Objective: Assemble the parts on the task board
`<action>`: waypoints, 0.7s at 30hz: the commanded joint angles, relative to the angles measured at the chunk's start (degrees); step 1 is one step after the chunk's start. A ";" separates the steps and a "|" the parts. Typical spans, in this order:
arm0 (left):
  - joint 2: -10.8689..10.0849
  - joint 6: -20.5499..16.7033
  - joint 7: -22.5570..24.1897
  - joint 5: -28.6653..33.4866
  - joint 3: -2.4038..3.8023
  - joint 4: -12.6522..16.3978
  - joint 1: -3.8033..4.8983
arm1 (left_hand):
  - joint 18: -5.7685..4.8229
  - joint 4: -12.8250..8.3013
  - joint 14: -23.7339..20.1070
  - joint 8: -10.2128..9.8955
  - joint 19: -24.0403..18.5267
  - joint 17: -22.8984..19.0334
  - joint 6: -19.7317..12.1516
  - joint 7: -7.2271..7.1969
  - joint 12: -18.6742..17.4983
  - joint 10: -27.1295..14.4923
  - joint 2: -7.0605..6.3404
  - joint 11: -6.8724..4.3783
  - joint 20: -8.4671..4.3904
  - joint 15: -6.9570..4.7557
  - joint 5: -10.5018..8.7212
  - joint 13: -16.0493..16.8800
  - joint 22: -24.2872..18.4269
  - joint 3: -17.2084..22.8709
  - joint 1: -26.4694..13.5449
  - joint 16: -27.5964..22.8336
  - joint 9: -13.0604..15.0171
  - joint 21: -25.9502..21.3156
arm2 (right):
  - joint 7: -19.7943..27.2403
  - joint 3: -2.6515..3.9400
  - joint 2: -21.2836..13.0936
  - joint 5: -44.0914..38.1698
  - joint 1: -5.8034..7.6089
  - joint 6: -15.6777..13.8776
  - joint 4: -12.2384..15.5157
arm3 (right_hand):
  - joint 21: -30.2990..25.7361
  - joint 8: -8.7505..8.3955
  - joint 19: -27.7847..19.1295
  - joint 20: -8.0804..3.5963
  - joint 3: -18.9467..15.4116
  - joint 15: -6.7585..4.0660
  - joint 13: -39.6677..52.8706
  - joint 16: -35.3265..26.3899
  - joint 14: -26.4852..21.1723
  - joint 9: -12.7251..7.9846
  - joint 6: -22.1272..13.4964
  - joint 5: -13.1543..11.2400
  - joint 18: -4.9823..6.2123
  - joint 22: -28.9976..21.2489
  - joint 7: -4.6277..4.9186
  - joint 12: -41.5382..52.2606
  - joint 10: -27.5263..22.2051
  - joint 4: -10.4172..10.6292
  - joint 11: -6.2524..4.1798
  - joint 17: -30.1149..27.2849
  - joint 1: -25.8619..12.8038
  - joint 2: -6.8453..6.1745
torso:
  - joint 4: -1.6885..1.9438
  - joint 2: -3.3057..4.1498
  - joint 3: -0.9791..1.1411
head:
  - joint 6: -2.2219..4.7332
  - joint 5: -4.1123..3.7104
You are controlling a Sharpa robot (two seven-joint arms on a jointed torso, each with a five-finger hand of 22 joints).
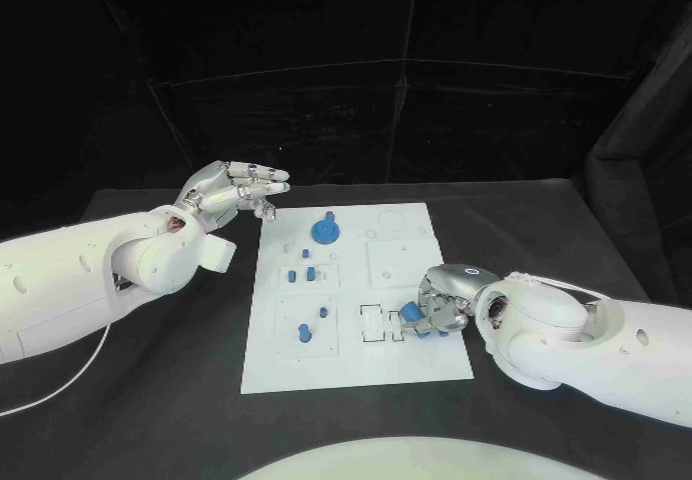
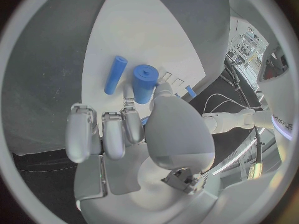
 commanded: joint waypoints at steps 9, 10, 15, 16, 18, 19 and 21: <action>0.03 0.87 0.06 0.20 0.02 -0.01 0.07 | 0.80 0.08 -0.52 0.38 -0.29 -0.17 -0.02 0.35 0.34 -0.12 0.32 0.12 -0.01 -0.11 0.03 -0.02 -0.15 -0.56 0.06 -0.18 -0.03 -0.48 | 1.52 -0.59 -3.02 5.05 -0.75 -8.75 3.18 | 0.31 0.64 1.06 -0.41 0.09 -0.61 2.22 0.41 4.24 -4.65 0.00 1.72 -1.01 0.62 -0.52 -0.34 0.20 -0.05 -0.29 6.21 0.94 1.04 | 0.01 -0.11 -0.10 | 0.23 0.05; 0.06 0.89 0.05 0.20 0.01 -0.03 0.07 | 0.80 0.08 -0.52 0.38 -0.29 -0.17 -0.02 0.35 0.34 -0.12 0.32 0.12 -0.01 -0.11 0.03 -0.02 -0.15 -0.56 0.06 -0.18 -0.03 -0.48 | 2.10 -0.58 -3.25 5.86 -0.75 -9.93 3.72 | 0.32 0.66 1.07 -0.41 0.07 -0.62 2.24 0.41 4.24 -4.60 -0.03 1.86 -1.01 0.62 -0.53 -0.35 0.22 -0.02 -0.30 6.21 0.93 1.13 | 0.02 -0.09 -0.12 | 0.27 0.06; 0.18 0.97 0.00 0.20 -0.02 -0.06 0.06 | 0.80 0.08 -0.52 0.38 -0.29 -0.17 -0.02 0.35 0.34 -0.12 0.32 0.12 -0.01 -0.11 0.03 -0.02 -0.15 -0.56 0.06 -0.18 -0.03 -0.48 | 3.51 -0.54 -3.41 7.89 -0.73 -12.89 5.00 | 0.33 0.73 1.09 -0.45 0.07 -0.66 2.32 0.42 4.24 -4.44 -0.08 2.47 -1.01 0.64 -0.56 -0.35 0.29 -0.01 -0.34 6.24 1.03 1.43 | 0.17 0.02 -0.06 | 0.50 0.10; 0.20 0.99 -0.02 0.20 -0.02 -0.05 0.06 | 0.80 0.08 -0.52 0.38 -0.29 -0.17 -0.02 0.35 0.34 -0.12 0.32 0.12 -0.01 -0.11 0.03 -0.02 -0.15 -0.56 0.06 -0.18 -0.03 -0.48 | 3.67 -0.54 -3.33 8.24 -0.72 -13.20 5.15 | 0.32 0.73 1.08 -0.45 0.06 -0.66 2.31 0.42 4.24 -4.42 -0.08 2.51 -1.01 0.62 -0.56 -0.37 0.29 0.00 -0.34 6.24 1.03 1.45 | 0.17 0.00 -0.09 | 0.54 0.13; 0.21 1.03 -0.06 0.20 -0.03 -0.04 0.06 | 0.80 0.08 -0.52 0.38 -0.29 -0.17 -0.02 0.35 0.34 -0.12 0.32 0.12 -0.01 -0.11 0.03 -0.02 -0.15 -0.56 0.06 -0.18 -0.03 -0.48 | 3.86 -0.53 -3.05 8.83 -0.72 -13.49 5.30 | 0.30 0.75 1.07 -0.45 0.03 -0.66 2.30 0.42 4.24 -4.41 -0.08 2.55 -1.00 0.59 -0.56 -0.38 0.29 0.03 -0.34 6.24 0.99 1.46 | 0.16 0.00 -0.13 | 0.48 0.19; 0.20 1.04 -0.07 0.20 -0.03 -0.02 0.06 | 0.80 0.08 -0.52 0.38 -0.29 -0.17 -0.02 0.35 0.34 -0.12 0.32 0.12 -0.01 -0.11 0.03 -0.02 -0.15 -0.56 0.06 -0.18 -0.03 -0.48 | 3.92 -0.53 -2.80 9.13 -0.72 -13.50 5.31 | 0.30 0.75 1.07 -0.46 0.02 -0.66 2.30 0.42 4.24 -4.40 -0.08 2.56 -1.00 0.58 -0.56 -0.38 0.29 0.04 -0.34 6.23 0.97 1.46 | 0.14 0.01 -0.16 | 0.46 0.26; 0.18 1.06 -0.08 0.20 -0.04 0.01 0.06 | 0.80 0.08 -0.52 0.38 -0.29 -0.17 -0.02 0.35 0.34 -0.12 0.32 0.12 -0.01 -0.11 0.03 -0.02 -0.15 -0.56 0.06 -0.18 -0.03 -0.48 | 3.93 -0.53 -2.25 9.62 -0.71 -13.20 5.19 | 0.29 0.79 1.07 -0.46 -0.04 -0.66 2.26 0.42 4.24 -4.35 -0.04 2.60 -1.00 0.57 -0.57 -0.43 0.27 0.10 -0.34 6.24 0.87 1.50 | 0.12 0.04 -0.16 | 0.45 0.30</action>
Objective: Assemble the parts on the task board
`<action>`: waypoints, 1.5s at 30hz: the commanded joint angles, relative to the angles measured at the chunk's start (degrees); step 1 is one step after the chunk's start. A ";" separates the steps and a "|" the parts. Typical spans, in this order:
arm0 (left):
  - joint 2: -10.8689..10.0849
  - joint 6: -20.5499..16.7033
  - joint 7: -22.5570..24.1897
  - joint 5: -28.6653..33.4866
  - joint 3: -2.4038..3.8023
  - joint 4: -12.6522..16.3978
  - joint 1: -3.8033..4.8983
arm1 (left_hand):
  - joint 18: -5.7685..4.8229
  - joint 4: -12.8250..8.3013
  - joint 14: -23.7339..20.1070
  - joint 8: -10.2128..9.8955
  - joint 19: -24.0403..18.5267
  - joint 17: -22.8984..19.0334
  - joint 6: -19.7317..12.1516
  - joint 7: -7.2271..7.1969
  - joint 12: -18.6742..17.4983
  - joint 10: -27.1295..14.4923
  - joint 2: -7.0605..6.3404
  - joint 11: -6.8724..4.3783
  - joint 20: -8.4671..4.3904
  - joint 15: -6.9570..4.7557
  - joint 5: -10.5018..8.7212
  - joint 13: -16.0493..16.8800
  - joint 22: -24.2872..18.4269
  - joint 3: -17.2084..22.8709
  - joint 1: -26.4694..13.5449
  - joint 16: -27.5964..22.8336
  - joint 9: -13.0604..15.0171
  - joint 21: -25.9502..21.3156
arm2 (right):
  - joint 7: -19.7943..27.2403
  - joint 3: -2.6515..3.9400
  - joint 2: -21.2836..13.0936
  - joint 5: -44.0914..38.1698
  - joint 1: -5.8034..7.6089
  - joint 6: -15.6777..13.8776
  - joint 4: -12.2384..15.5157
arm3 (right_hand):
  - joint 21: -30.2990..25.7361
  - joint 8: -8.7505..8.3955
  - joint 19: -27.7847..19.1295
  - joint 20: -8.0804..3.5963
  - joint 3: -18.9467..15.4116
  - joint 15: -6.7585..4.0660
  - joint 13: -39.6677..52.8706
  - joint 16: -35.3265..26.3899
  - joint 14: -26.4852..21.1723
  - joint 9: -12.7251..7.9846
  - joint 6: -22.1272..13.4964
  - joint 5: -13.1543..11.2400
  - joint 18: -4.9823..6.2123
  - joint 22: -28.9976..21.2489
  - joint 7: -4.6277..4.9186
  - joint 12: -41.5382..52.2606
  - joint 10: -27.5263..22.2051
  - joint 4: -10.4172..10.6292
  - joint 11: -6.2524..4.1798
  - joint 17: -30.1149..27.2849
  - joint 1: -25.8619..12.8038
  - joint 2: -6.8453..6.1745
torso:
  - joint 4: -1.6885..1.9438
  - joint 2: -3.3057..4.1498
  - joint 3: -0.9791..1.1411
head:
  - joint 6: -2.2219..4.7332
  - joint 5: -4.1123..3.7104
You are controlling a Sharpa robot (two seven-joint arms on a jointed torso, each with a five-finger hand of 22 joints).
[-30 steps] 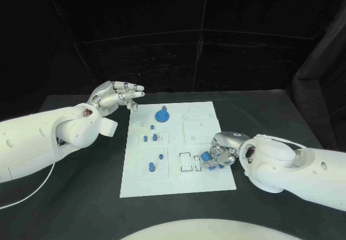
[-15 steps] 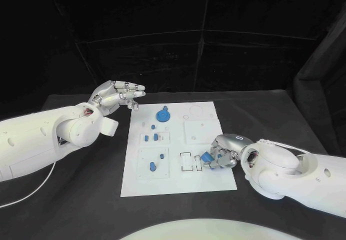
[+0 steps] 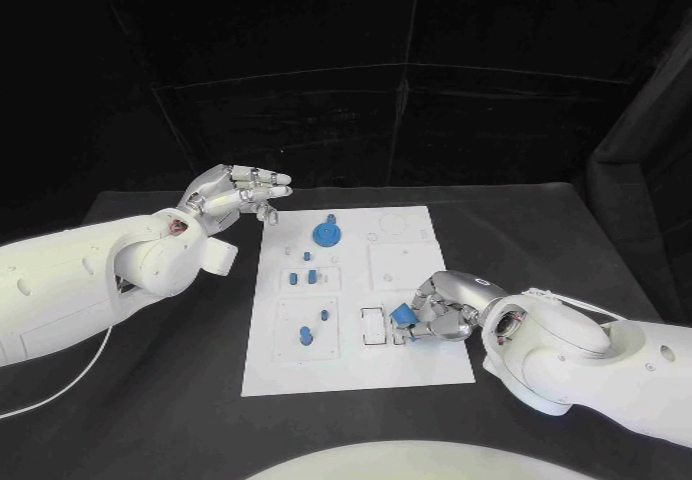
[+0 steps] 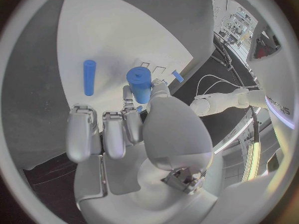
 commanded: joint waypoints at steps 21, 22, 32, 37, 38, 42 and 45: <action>-0.10 0.91 -0.03 0.20 0.02 0.57 0.09 | 0.79 -0.16 -0.31 0.38 -0.29 -0.05 -0.02 0.35 0.34 -0.12 0.32 0.12 -0.01 0.10 0.03 -0.02 -0.05 -0.32 0.06 -0.18 -0.03 -0.12 | -4.40 0.04 7.23 1.77 0.08 -0.67 -2.65 | -0.06 1.73 0.82 -1.10 -2.95 -1.18 1.33 -0.15 4.15 2.21 2.70 -6.50 -0.90 0.14 -1.39 -2.37 0.08 0.36 -1.24 5.78 -4.50 1.98 | -0.01 0.07 -0.03 | -0.35 0.75; -0.11 0.91 -0.03 0.20 0.02 0.59 0.09 | 0.79 -0.16 -0.31 0.38 -0.29 -0.05 -0.02 0.35 0.34 -0.12 0.32 0.12 -0.01 0.10 0.03 -0.02 -0.05 -0.32 0.06 -0.18 -0.03 -0.12 | -4.67 0.04 7.43 1.56 0.08 -0.56 -2.77 | -0.10 1.74 0.80 -1.12 -3.23 -1.22 1.35 -0.19 4.14 2.33 2.70 -7.73 -0.90 0.08 -1.41 -2.44 0.10 0.35 -1.26 5.73 -4.79 1.95 | -0.02 0.06 -0.04 | -0.36 0.75; -0.26 0.86 -0.06 0.20 0.02 0.73 0.10 | 0.79 -0.16 -0.31 0.38 -0.29 -0.05 -0.02 0.35 0.34 -0.12 0.32 0.12 -0.01 0.10 0.03 -0.02 -0.05 -0.32 0.06 -0.18 -0.03 -0.12 | -6.23 0.04 8.58 -0.54 0.08 -0.27 -3.54 | -0.86 1.63 0.45 -1.09 -0.84 -1.12 0.79 -0.65 4.02 3.59 1.84 -24.79 -0.70 -0.95 -1.29 -4.06 -0.39 0.81 -1.09 5.13 -12.12 -4.22 | -0.15 0.04 -0.02 | -0.45 1.04; -0.31 0.86 -0.14 0.20 0.02 0.77 0.11 | 0.79 -0.16 -0.31 0.38 -0.29 -0.05 -0.02 0.35 0.34 -0.12 0.32 0.12 -0.01 0.10 0.03 -0.02 -0.05 -0.32 0.06 -0.18 -0.03 -0.12 | -6.37 0.04 8.78 -1.34 0.08 -0.44 -3.68 | -1.21 1.41 0.27 -1.10 0.20 -1.09 0.32 -0.89 3.92 3.79 1.33 -25.10 -0.61 -1.46 -1.17 -4.82 -0.78 0.88 -1.05 4.78 -14.67 -7.03 | -0.16 0.03 -0.01 | -0.48 1.07; -0.32 0.89 -0.16 0.20 0.02 0.78 0.11 | 0.79 -0.18 -0.36 0.38 -0.30 -0.12 -0.08 0.36 0.36 -0.21 0.30 0.14 -0.01 0.11 0.03 -0.04 -0.11 -0.44 0.06 -0.17 -0.05 -0.19 | -6.34 0.04 8.76 -1.56 0.08 -0.47 -3.63 | -1.23 1.38 0.27 -1.10 0.26 -1.09 0.26 -0.90 3.92 3.81 1.27 -25.10 -0.60 -1.48 -1.15 -4.91 -0.82 0.89 -1.04 4.77 -14.88 -7.22 | -0.15 0.03 0.00 | -0.49 1.07; -0.33 0.99 -0.22 0.20 0.02 0.79 0.11 | 0.79 -0.19 -0.38 0.38 -0.30 -0.14 -0.10 0.37 0.37 -0.24 0.30 0.15 -0.01 0.12 0.03 -0.04 -0.12 -0.47 0.07 -0.17 -0.05 -0.21 | -5.83 0.05 8.56 -2.01 0.08 -0.36 -3.36 | -1.25 1.33 0.26 -1.09 0.45 -1.08 0.27 -0.89 3.92 3.82 1.20 -25.08 -0.60 -1.51 -1.13 -4.94 -0.83 0.86 -1.02 4.81 -14.88 -7.23 | -0.19 0.00 0.05 | -0.47 1.07; -0.34 1.03 -0.24 0.20 0.02 0.77 0.11 | 0.79 -0.19 -0.38 0.38 -0.30 -0.14 -0.10 0.37 0.37 -0.24 0.30 0.15 -0.01 0.12 0.03 -0.04 -0.12 -0.47 0.07 -0.17 -0.05 -0.21 | -4.77 0.05 8.18 -2.06 0.08 0.08 -2.87 | -1.24 1.26 0.29 -0.98 2.34 -0.97 0.41 -0.88 3.95 3.97 1.13 -24.58 -0.62 -1.41 -1.05 -4.98 -0.78 0.50 -0.91 4.90 -12.12 -5.02 | -0.20 0.00 0.05 | -0.45 1.07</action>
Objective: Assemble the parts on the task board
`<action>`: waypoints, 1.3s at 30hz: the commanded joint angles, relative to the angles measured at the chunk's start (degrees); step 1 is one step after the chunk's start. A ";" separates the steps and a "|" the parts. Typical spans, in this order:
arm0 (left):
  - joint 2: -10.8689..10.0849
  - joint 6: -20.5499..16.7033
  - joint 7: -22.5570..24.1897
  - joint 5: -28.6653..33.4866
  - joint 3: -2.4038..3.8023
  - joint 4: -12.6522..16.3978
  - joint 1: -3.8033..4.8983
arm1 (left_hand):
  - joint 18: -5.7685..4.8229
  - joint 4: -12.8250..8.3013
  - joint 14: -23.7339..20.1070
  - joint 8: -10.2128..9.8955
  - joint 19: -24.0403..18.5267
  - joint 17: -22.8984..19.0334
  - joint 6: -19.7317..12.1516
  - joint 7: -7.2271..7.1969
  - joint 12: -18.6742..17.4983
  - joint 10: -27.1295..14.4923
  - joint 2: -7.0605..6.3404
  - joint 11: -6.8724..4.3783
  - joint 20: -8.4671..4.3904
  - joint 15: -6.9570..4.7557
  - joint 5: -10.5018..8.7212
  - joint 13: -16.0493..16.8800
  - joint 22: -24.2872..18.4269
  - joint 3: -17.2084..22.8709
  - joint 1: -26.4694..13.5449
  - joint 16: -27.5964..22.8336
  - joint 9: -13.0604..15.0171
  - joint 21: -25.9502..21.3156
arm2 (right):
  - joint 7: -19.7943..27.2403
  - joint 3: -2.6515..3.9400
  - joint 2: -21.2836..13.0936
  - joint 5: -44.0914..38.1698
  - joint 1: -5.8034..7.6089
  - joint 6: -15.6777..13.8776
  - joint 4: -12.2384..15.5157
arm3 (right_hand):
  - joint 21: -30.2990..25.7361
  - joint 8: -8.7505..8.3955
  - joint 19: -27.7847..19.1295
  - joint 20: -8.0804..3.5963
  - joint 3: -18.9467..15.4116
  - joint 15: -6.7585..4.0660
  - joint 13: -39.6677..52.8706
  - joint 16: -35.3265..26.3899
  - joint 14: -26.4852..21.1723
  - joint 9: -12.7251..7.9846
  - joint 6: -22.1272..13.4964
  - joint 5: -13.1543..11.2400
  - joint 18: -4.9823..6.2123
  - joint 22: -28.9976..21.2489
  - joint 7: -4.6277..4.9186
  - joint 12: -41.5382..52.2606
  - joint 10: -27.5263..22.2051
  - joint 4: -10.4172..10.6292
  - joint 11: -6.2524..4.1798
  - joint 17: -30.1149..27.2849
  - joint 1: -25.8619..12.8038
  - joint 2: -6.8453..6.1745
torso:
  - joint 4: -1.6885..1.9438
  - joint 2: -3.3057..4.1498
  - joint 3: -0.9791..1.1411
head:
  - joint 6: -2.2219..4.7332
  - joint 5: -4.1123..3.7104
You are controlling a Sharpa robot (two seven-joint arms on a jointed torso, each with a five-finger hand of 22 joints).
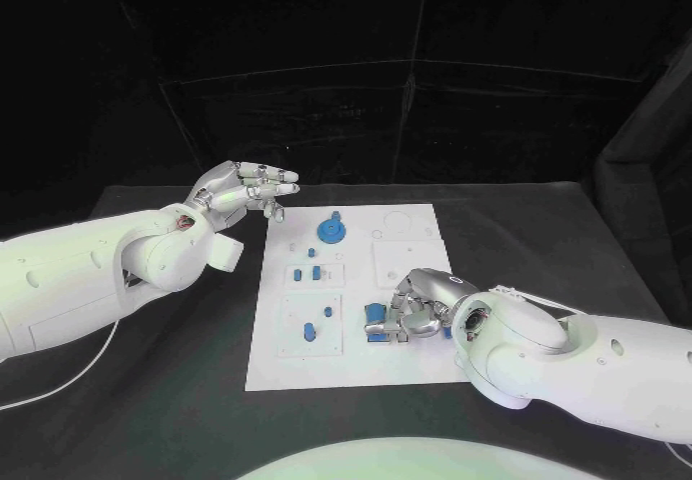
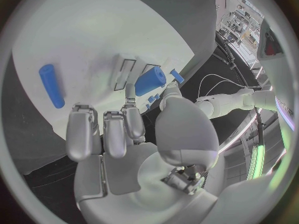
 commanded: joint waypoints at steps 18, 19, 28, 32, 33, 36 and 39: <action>-0.14 0.75 0.04 0.20 0.05 0.09 0.09 | 0.79 0.06 -0.39 0.38 -0.30 -0.05 -0.10 0.37 0.37 -0.24 0.30 0.15 -0.01 0.11 0.03 -0.04 -0.05 -0.22 0.07 -0.17 -0.05 -0.21 | 2.71 0.03 -0.70 -2.04 0.07 1.58 0.19 | 0.04 0.11 0.52 -0.22 3.90 -0.22 1.28 0.01 4.09 1.06 0.56 0.81 -0.73 0.64 0.00 -0.03 0.21 -8.10 -0.11 5.48 15.21 4.69 | 0.02 0.04 -0.02 | -0.10 -0.02; -0.15 0.75 0.03 0.20 0.05 0.09 0.09 | 0.79 0.06 -0.39 0.38 -0.30 -0.05 -0.10 0.37 0.37 -0.24 0.30 0.15 -0.01 0.11 0.03 -0.04 -0.05 -0.22 0.07 -0.17 -0.05 -0.21 | 2.93 0.03 -0.79 -1.94 0.07 1.43 0.25 | 0.02 0.07 0.51 -0.20 3.62 -0.19 1.29 0.01 4.08 1.07 0.51 0.71 -0.72 0.61 0.04 -0.05 0.20 -8.04 -0.07 5.47 14.82 4.45 | -0.01 0.05 -0.01 | -0.08 0.00; -0.16 0.81 0.03 0.20 0.05 -0.01 0.09 | 0.79 0.06 -0.39 0.38 -0.30 -0.05 -0.10 0.37 0.37 -0.24 0.30 0.15 -0.01 0.11 0.03 -0.04 -0.05 -0.22 0.07 -0.17 -0.05 -0.21 | 7.21 0.07 -4.19 0.06 0.11 -2.78 1.88 | -0.10 -0.49 0.43 -0.06 2.34 -0.05 1.22 -0.04 4.07 1.01 -0.25 1.59 -0.69 0.49 0.21 -0.36 0.04 -7.35 0.09 5.46 12.87 3.81 | -0.02 -0.03 0.00 | 0.02 -0.35; -0.07 0.82 0.03 0.20 0.04 -0.14 0.09 | 0.79 0.06 -0.39 0.38 -0.30 -0.05 -0.10 0.37 0.37 -0.24 0.30 0.15 -0.01 0.11 0.03 -0.04 -0.05 -0.22 0.07 -0.17 -0.05 -0.21 | 11.45 0.16 -8.10 4.32 0.70 -4.04 3.12 | -0.11 -2.21 0.42 0.23 2.49 0.35 1.05 0.03 4.10 0.29 -1.89 4.39 -0.71 0.51 0.88 -0.78 -0.22 -7.83 0.63 5.62 13.68 4.94 | -0.01 -0.10 -0.06 | 0.12 -0.84; -0.06 0.82 0.04 0.20 0.04 -0.17 0.08 | 0.79 0.06 -0.39 0.38 -0.30 -0.05 -0.10 0.37 0.37 -0.24 0.30 0.15 -0.01 0.11 0.03 -0.04 -0.05 -0.22 0.07 -0.17 -0.05 -0.21 | 12.14 0.17 -9.07 4.96 0.92 -3.76 3.33 | -0.10 -2.66 0.42 0.30 2.58 0.44 0.90 0.05 4.11 0.06 -2.23 4.94 -0.71 0.52 1.04 -0.98 -0.33 -8.04 0.74 5.67 13.99 5.20 | -0.05 -0.07 -0.05 | 0.19 -0.93; 0.04 0.82 0.07 0.20 0.04 -0.26 0.08 | 0.79 0.06 -0.39 0.38 -0.30 -0.05 -0.10 0.37 0.37 -0.24 0.30 0.15 -0.01 0.11 0.03 -0.04 -0.05 -0.22 0.07 -0.17 -0.05 -0.21 | 13.50 0.19 -12.07 6.01 1.41 -1.91 3.69 | -0.12 -4.20 0.38 0.61 3.00 0.78 0.29 0.02 4.10 -0.88 -2.71 6.10 -0.70 0.52 1.53 -1.87 -0.78 -8.78 1.13 5.65 15.09 6.36 | -0.09 -0.04 -0.02 | 0.43 -1.36; 0.15 0.82 0.08 0.20 0.03 -0.30 0.08 | 0.79 0.06 -0.39 0.38 -0.30 -0.05 -0.10 0.37 0.37 -0.24 0.30 0.15 -0.01 0.11 0.03 -0.04 -0.05 -0.22 0.07 -0.17 -0.05 -0.21 | 13.98 0.20 -14.66 4.89 1.71 0.58 3.50 | -0.18 -5.81 0.31 0.85 3.67 1.02 -1.80 -0.17 4.02 -2.00 -2.43 7.57 -0.68 0.45 1.86 -4.56 -2.05 -9.29 1.35 5.35 15.95 7.49 | -0.12 -0.02 -0.07 | 0.55 -1.87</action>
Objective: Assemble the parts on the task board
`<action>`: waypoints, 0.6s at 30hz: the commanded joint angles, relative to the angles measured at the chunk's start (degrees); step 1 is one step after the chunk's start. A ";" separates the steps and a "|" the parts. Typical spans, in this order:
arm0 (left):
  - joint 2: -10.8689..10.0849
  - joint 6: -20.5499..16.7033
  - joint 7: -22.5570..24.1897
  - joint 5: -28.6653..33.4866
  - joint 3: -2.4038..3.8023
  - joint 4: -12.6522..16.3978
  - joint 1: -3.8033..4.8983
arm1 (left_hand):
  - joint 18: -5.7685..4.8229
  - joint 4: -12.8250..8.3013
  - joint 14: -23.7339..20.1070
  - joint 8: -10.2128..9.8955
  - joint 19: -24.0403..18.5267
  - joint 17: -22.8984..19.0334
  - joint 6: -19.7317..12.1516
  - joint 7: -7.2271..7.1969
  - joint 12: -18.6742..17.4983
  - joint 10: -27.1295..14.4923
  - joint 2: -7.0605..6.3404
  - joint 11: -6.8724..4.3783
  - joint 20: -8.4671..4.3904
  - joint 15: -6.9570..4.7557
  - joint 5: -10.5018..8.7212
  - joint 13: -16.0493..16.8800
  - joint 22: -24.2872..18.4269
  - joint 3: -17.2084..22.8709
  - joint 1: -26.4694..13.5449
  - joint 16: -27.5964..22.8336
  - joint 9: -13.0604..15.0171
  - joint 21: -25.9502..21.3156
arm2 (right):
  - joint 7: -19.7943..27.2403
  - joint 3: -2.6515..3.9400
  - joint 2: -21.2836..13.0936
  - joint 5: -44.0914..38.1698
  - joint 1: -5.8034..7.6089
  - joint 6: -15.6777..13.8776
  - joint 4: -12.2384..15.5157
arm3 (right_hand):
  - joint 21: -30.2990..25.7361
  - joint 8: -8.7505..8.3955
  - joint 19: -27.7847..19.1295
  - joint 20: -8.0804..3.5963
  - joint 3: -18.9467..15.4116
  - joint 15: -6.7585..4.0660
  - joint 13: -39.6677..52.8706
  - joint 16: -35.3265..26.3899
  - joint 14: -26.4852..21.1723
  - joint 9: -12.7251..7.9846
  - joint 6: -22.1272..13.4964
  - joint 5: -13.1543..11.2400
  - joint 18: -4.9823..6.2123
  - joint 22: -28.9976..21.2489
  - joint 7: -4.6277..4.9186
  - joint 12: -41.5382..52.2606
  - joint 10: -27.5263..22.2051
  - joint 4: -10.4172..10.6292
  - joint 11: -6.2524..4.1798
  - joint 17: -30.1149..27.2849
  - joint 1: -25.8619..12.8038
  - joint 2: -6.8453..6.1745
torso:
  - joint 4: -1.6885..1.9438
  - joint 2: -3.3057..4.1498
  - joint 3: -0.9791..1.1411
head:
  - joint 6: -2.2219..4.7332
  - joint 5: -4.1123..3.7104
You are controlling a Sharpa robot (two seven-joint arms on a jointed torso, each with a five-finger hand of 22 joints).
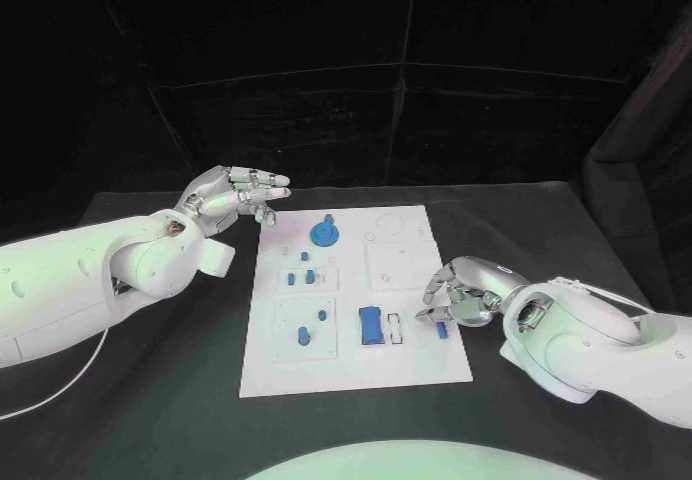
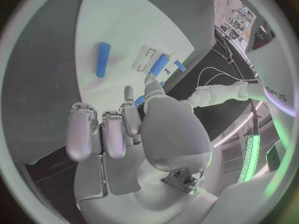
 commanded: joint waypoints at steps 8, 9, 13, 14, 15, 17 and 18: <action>0.49 0.82 0.40 0.20 0.04 0.10 0.07 | 0.79 0.05 -0.39 0.38 -0.31 -0.07 -0.10 0.37 0.37 -0.24 0.30 0.14 -0.01 0.11 0.03 -0.04 -0.07 -0.23 0.07 -0.17 -0.05 -0.21 | 1.28 -0.02 -4.27 -2.76 0.43 7.15 -1.18 | -0.21 -2.21 0.25 0.43 -0.43 0.26 -2.70 -0.30 4.09 -1.72 3.61 0.21 -0.65 -0.07 -0.23 -3.36 -0.91 0.19 -0.29 5.26 -1.14 0.81 | -0.04 0.11 0.08 | 0.26 -1.46; 0.51 0.83 0.41 0.20 0.04 0.10 0.07 | 0.79 0.05 -0.39 0.38 -0.31 -0.07 -0.10 0.37 0.37 -0.24 0.30 0.14 -0.01 0.11 0.03 -0.04 -0.07 -0.23 0.07 -0.17 -0.05 -0.21 | 0.90 -0.02 -4.27 -2.97 0.43 7.74 -1.35 | -0.24 -2.26 0.22 0.39 -0.61 0.22 -2.86 -0.35 4.07 -1.70 3.97 0.14 -0.63 -0.12 -0.32 -3.60 -0.95 0.37 -0.35 5.18 -1.47 0.74 | -0.08 0.11 0.10 | 0.24 -1.45; 0.53 0.88 0.42 0.20 0.02 0.09 0.07 | 0.79 0.05 -0.39 0.38 -0.31 -0.07 -0.10 0.37 0.37 -0.24 0.30 0.14 -0.01 0.11 0.03 -0.04 -0.07 -0.23 0.07 -0.17 -0.05 -0.21 | -0.45 -0.03 -4.03 -3.91 0.42 10.29 -1.95 | -0.31 -2.25 0.18 0.19 -1.35 -0.02 -2.96 -0.38 4.07 -1.32 5.19 0.36 -0.61 -0.20 -0.69 -3.86 -0.80 1.05 -0.65 5.20 -2.62 0.37 | -0.01 0.19 0.13 | 0.17 -1.61; 0.52 0.88 0.42 0.20 0.02 0.08 0.07 | 0.79 0.05 -0.39 0.38 -0.31 -0.07 -0.10 0.37 0.37 -0.24 0.30 0.14 -0.01 0.11 0.03 -0.04 -0.07 -0.23 0.07 -0.17 -0.05 -0.21 | -0.70 -0.04 -3.90 -4.09 0.41 10.94 -2.08 | -0.34 -2.31 0.17 0.11 -1.79 -0.11 -2.99 -0.39 4.08 -1.15 5.43 1.05 -0.60 -0.23 -0.80 -3.95 -0.75 1.33 -0.74 5.21 -3.08 0.12 | 0.04 0.15 0.07 | 0.13 -1.69; 0.52 0.90 0.41 0.20 0.02 0.07 0.07 | 0.79 0.05 -0.39 0.38 -0.31 -0.07 -0.10 0.37 0.37 -0.24 0.30 0.14 -0.01 0.11 0.03 -0.04 -0.07 -0.23 0.07 -0.17 -0.05 -0.21 | -0.91 -0.04 -3.74 -4.24 0.40 11.53 -2.20 | -0.35 -2.42 0.17 0.02 -2.30 -0.18 -3.02 -0.41 4.08 -0.99 5.58 2.01 -0.61 -0.22 -0.88 -4.06 -0.72 1.59 -0.81 5.20 -3.49 -0.13 | 0.05 0.14 0.06 | 0.12 -1.70; 0.49 0.93 0.40 0.20 0.01 0.09 0.07 | 0.79 0.05 -0.39 0.38 -0.31 -0.07 -0.10 0.37 0.37 -0.24 0.30 0.14 -0.01 0.11 0.03 -0.04 -0.07 -0.23 0.07 -0.17 -0.05 -0.21 | -1.26 -0.05 -3.24 -4.47 0.39 12.78 -2.51 | -0.35 -2.65 0.18 -0.07 -3.08 -0.26 -3.03 -0.43 4.08 -0.73 5.70 3.08 -0.62 -0.21 -0.94 -4.19 -0.66 1.93 -0.88 5.20 -3.91 -0.37 | 0.10 0.11 -0.01 | 0.03 -1.80; 0.49 0.93 0.40 0.20 0.01 0.09 0.07 | 0.79 0.05 -0.39 0.38 -0.31 -0.07 -0.10 0.37 0.37 -0.24 0.30 0.14 -0.01 0.11 0.03 -0.04 -0.07 -0.23 0.07 -0.17 -0.05 -0.21 | -1.34 -0.05 -3.09 -4.50 0.38 13.03 -2.60 | -0.37 -2.69 0.17 -0.08 -3.21 -0.26 -3.03 -0.44 4.08 -0.70 5.71 3.17 -0.61 -0.22 -0.95 -4.20 -0.65 1.98 -0.89 5.19 -3.99 -0.43 | 0.10 0.11 -0.01 | 0.03 -1.80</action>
